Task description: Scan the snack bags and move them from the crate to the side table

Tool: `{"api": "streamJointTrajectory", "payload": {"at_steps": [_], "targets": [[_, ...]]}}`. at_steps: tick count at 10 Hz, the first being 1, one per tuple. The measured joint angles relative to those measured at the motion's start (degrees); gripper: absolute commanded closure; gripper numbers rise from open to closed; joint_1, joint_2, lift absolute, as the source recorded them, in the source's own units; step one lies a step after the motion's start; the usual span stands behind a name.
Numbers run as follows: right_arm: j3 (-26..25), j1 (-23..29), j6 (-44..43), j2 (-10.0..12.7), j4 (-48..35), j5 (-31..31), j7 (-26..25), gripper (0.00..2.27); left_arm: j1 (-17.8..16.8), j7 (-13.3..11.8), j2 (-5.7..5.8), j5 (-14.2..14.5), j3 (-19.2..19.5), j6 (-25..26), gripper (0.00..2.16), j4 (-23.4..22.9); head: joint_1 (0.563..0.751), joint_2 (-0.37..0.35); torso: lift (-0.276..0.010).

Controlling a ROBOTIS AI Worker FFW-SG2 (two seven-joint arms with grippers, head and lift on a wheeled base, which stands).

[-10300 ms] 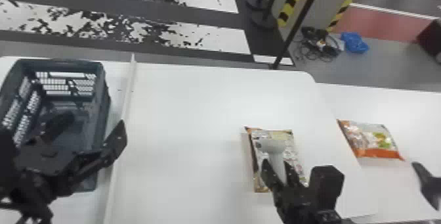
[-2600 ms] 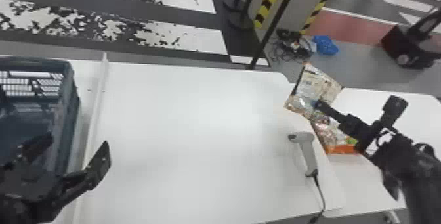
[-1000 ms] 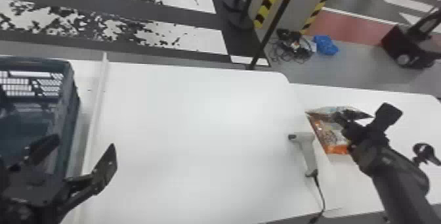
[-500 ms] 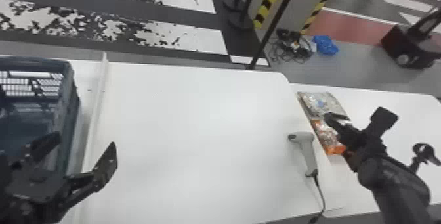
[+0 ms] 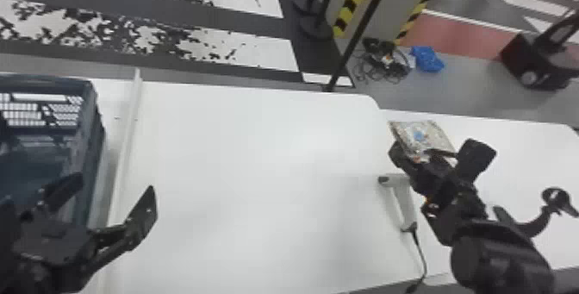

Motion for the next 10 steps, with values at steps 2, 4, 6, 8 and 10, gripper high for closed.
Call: {"api": "streamJointTrajectory", "payload": {"at_steps": [2, 4, 6, 8, 10], "targets": [[3.94, 5.11, 0.22, 3.38, -11.57, 3.89, 0.2, 0.06, 0.13, 0.55, -0.08, -0.48, 0.06, 0.01, 0.03, 0.04, 0.695, -0.35, -0.087], [8.55, 9.55, 0.05, 7.04, -19.61, 8.78, 0.2, 0.07, 0.95, 1.4, -0.06, -0.6, 0.41, 0.01, 0.07, -1.02, 0.695, -0.342, -0.087], [10.82, 15.86, -2.77, 8.85, -25.11, 9.76, 0.2, 0.07, 3.15, 1.61, 0.34, -1.2, 1.61, 0.0, 0.07, -3.96, 0.695, -0.281, -0.087], [11.64, 22.78, -9.35, 9.04, -28.78, 10.12, 0.78, 0.08, 5.75, 2.62, 1.26, -1.31, 2.34, 0.0, 0.07, -6.45, 0.695, -0.26, -0.087], [12.26, 28.15, -16.77, 9.2, -30.66, 10.53, 1.28, 0.08, 8.12, 2.8, 2.3, -1.33, 2.32, -1.08, 0.07, -7.4, 0.695, -0.26, -0.087]]}}
